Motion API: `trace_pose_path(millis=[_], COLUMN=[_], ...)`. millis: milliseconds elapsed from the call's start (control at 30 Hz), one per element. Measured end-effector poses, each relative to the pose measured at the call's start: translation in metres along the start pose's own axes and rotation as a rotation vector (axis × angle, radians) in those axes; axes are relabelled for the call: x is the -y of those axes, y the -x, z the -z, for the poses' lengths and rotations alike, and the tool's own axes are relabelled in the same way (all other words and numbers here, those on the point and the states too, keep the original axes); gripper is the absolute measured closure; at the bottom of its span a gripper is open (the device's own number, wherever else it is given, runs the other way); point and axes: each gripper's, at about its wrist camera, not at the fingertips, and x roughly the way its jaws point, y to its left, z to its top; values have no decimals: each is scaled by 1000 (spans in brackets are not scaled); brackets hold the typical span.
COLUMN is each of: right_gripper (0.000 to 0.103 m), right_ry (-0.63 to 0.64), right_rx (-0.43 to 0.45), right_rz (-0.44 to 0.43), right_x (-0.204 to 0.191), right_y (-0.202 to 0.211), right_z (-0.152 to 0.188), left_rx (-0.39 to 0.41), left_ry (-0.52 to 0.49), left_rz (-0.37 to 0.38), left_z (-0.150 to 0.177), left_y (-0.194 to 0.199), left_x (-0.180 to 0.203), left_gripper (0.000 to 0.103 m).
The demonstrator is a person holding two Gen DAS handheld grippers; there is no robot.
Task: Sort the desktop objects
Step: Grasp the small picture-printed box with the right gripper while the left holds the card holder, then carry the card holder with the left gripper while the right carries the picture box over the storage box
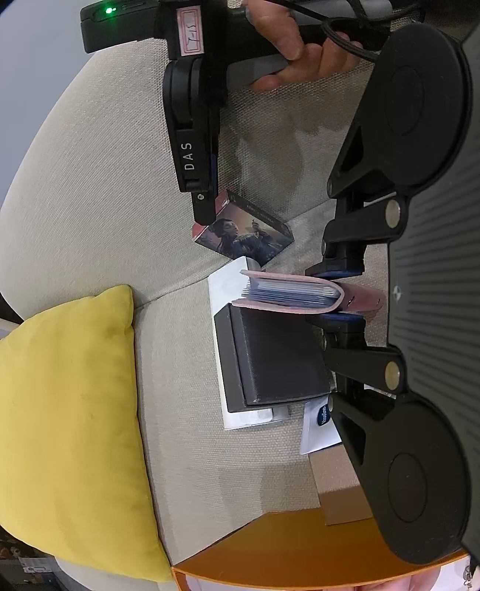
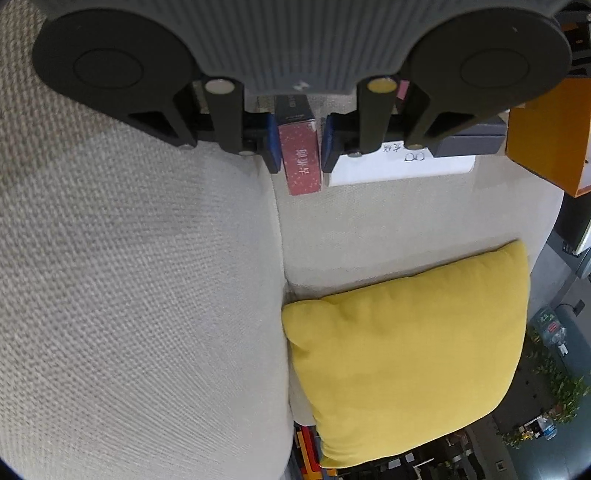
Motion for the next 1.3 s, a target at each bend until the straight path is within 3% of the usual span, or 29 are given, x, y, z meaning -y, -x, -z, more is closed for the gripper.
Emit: trace_pose_path(millis=[67, 133, 200, 600, 800, 967, 1100, 1200, 1300], right_gripper=[80, 94, 97, 97, 97, 96, 89, 64, 62], right_ry=[-13, -54, -76, 264, 287, 238, 190, 106, 93], right_rx=[4, -2, -12, 48, 40, 21, 13, -5, -35], right_rz=[12, 29, 27, 247, 267, 223, 183, 72, 66], right_x=[4, 11, 14, -20, -20, -15, -10, -2, -6], right_y=[4, 0, 2, 7, 9, 15, 19, 26, 20], right_z=[3, 3, 6, 28, 25, 22, 19, 14, 16], left_rx=[1, 2, 2, 2, 0, 0, -1, -1, -2], left_ry=[4, 6, 8, 10, 12, 13, 16, 21, 24], left_rz=[2, 4, 4, 0, 2, 3, 5, 8, 9], left_z=[0, 0, 0, -1, -2, -2, -1, -2, -1], left_y=[0, 0, 0, -1, -1, -1, -2, -1, -1], left_x=[0, -1, -1, 0, 0, 0, 0, -1, -2], left_gripper=[83, 83, 83, 83, 83, 83, 83, 83, 83])
